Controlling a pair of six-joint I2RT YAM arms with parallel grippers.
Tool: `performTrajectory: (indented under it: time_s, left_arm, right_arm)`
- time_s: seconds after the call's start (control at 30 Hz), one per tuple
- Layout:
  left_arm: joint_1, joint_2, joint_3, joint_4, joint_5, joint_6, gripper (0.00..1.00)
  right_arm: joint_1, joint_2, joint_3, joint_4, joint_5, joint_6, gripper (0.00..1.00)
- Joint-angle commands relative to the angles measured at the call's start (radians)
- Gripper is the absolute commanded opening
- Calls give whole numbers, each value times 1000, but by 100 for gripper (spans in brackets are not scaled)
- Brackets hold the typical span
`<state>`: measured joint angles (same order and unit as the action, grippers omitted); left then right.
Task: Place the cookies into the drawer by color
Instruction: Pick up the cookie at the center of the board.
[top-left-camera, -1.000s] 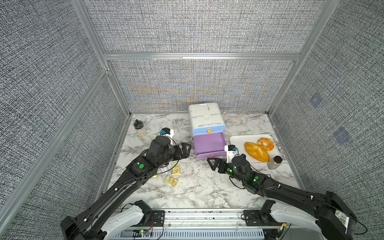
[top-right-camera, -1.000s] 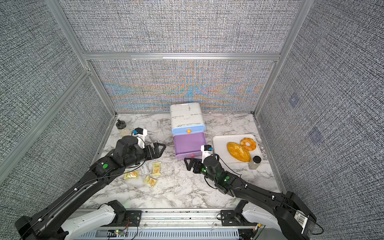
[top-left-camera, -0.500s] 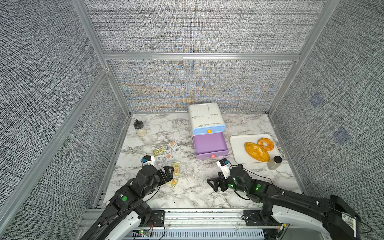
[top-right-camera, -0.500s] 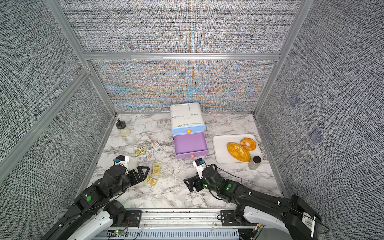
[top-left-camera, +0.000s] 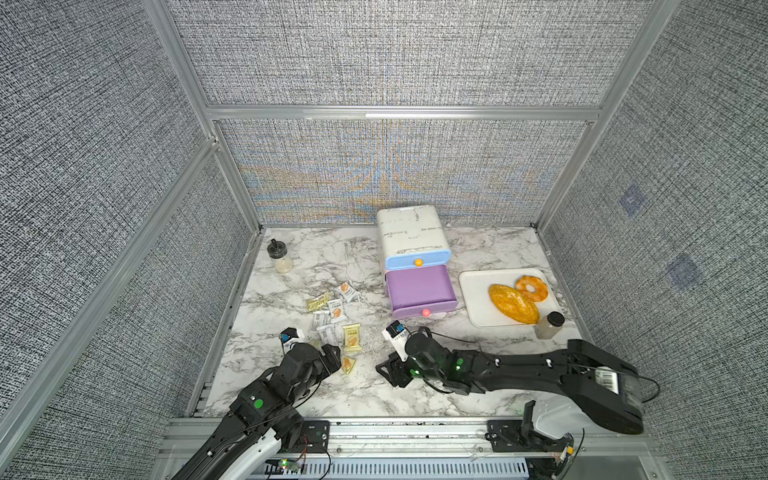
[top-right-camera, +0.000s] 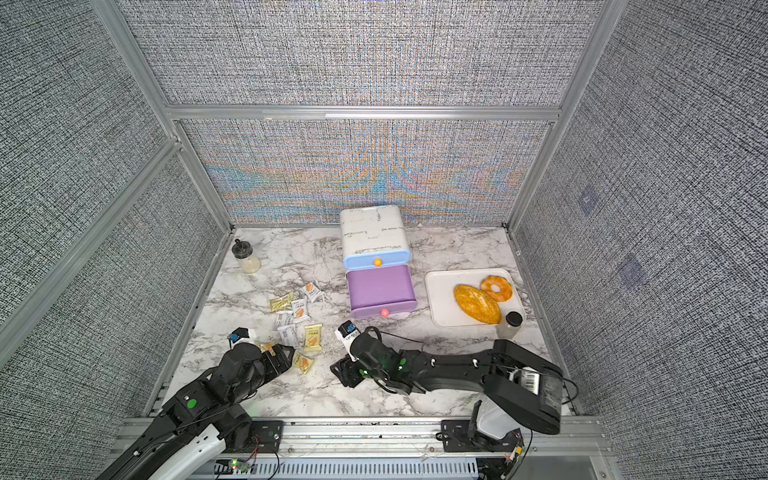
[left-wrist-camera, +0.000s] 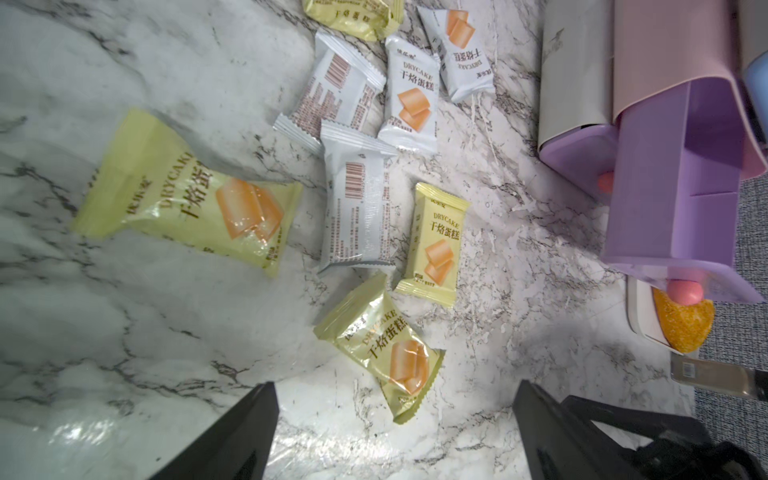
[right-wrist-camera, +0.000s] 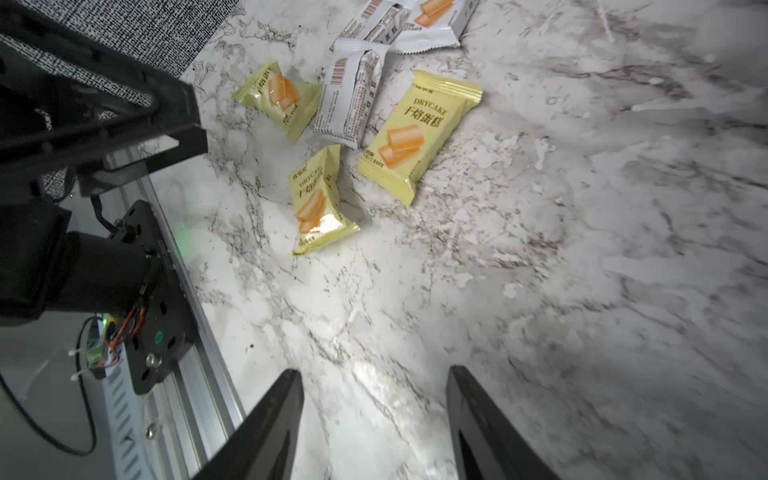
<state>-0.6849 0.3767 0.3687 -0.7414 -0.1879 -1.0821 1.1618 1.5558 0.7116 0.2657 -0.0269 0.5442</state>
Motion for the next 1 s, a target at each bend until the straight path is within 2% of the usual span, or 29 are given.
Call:
performTrajectory:
  time_s: [0.0, 0.17, 0.4, 0.6, 0.77, 0.97]
  left_arm:
    - [1, 4, -9, -6, -51, -12, 87]
    - [2, 24, -23, 31, -59, -11, 80]
    - [6, 99, -13, 69, -54, 11, 78]
    - [11, 105, -22, 79, -48, 18, 78]
    - [14, 90, -29, 70, -41, 17, 78]
    - [16, 71, -51, 68, -38, 8, 78]
  right_arm:
    - [13, 87, 80, 47, -62, 100, 61]
    - [15, 219, 217, 18, -82, 169, 60]
    - [15, 342, 312, -19, -52, 172, 54]
    - [15, 440, 369, -29, -74, 178, 48]
    - [16, 439, 352, -45, -40, 192, 42]
    - [18, 407, 347, -49, -30, 168, 28]
